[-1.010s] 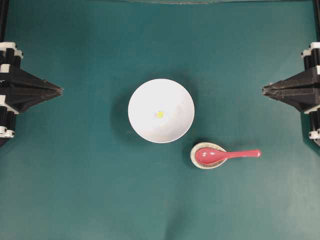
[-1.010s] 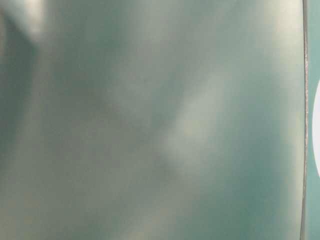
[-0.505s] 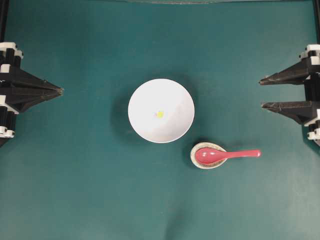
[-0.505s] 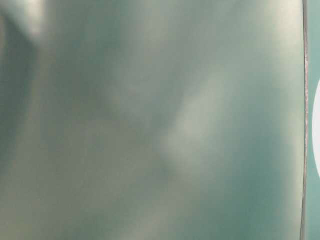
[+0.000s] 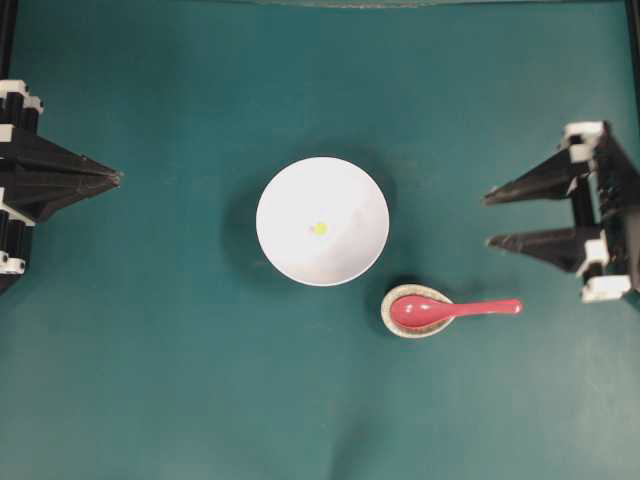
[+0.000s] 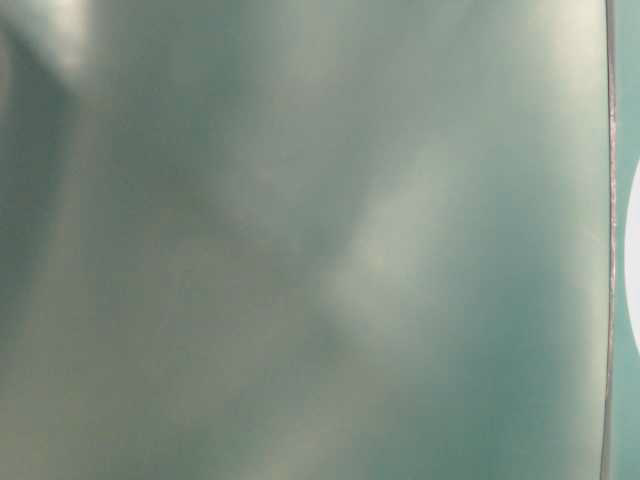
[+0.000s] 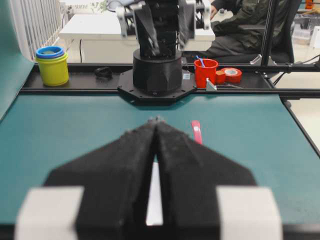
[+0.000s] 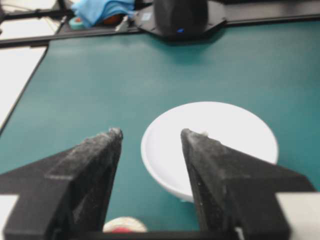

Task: Scoop the yellow hexagonal prism block from the bowl with a spoon using the right arm.
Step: 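Lower the open right gripper around the red spoon handle and close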

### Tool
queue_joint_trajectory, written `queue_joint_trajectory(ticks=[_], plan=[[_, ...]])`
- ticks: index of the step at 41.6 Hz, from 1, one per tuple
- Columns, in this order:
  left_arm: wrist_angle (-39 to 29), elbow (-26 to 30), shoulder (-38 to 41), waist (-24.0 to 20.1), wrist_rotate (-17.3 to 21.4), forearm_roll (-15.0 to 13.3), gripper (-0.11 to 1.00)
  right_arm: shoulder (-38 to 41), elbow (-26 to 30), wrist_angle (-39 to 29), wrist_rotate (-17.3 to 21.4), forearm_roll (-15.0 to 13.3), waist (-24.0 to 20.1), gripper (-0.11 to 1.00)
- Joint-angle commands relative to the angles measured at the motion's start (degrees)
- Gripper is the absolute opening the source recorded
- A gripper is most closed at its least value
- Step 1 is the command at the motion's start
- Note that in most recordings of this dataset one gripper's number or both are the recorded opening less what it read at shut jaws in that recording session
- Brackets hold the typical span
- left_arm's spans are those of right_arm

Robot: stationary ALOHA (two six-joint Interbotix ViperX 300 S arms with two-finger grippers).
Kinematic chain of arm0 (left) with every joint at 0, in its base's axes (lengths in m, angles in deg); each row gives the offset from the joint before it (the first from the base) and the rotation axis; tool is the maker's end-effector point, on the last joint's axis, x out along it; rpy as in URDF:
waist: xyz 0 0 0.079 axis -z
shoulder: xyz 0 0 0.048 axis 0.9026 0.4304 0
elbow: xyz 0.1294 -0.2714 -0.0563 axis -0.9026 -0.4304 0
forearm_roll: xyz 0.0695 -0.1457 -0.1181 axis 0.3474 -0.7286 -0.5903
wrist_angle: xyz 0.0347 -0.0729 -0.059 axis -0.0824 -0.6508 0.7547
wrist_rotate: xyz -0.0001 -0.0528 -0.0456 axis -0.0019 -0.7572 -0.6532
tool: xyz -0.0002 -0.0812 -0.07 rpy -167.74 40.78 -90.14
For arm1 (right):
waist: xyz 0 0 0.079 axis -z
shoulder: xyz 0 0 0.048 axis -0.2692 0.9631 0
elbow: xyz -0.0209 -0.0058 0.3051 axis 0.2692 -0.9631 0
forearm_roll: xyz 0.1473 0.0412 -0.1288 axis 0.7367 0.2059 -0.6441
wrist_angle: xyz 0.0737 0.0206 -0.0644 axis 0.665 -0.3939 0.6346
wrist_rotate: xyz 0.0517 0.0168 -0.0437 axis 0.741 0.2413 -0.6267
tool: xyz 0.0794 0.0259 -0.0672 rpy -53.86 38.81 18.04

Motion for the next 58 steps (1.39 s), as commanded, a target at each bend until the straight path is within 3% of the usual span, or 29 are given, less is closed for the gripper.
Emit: queue_joint_trajectory(ticks=[1, 13, 23, 31, 38, 45, 58], plan=[[0.62, 1.23, 0.62, 0.00, 0.09, 0.09, 0.00, 3.43, -0.09, 4.22, 0.09, 0.62, -1.41, 0.57], [0.53, 1.14, 0.88, -0.09, 0.09, 0.18, 0.00, 14.59, -5.71, 22.85, 0.09, 5.98, -6.86, 0.57], [0.18, 1.14, 0.88, -0.09, 0.09, 0.18, 0.00, 24.61, -10.20, 38.23, -0.18, 16.96, -15.82, 0.57], [0.09, 1.14, 0.88, -0.09, 0.09, 0.09, -0.01, 34.10, -9.67, 44.21, -0.35, 24.17, -22.59, 0.57], [0.09, 1.14, 0.88, -0.09, -0.09, 0.18, 0.00, 41.66, -9.14, 47.64, -0.35, 28.83, -26.63, 0.57], [0.00, 1.14, 0.88, -0.09, -0.09, 0.18, -0.01, 45.79, -8.79, 48.78, -0.35, 31.46, -28.04, 0.57], [0.00, 1.14, 0.88, -0.09, -0.09, 0.18, 0.00, 48.52, -7.47, 48.34, -0.26, 31.73, -29.36, 0.57]])
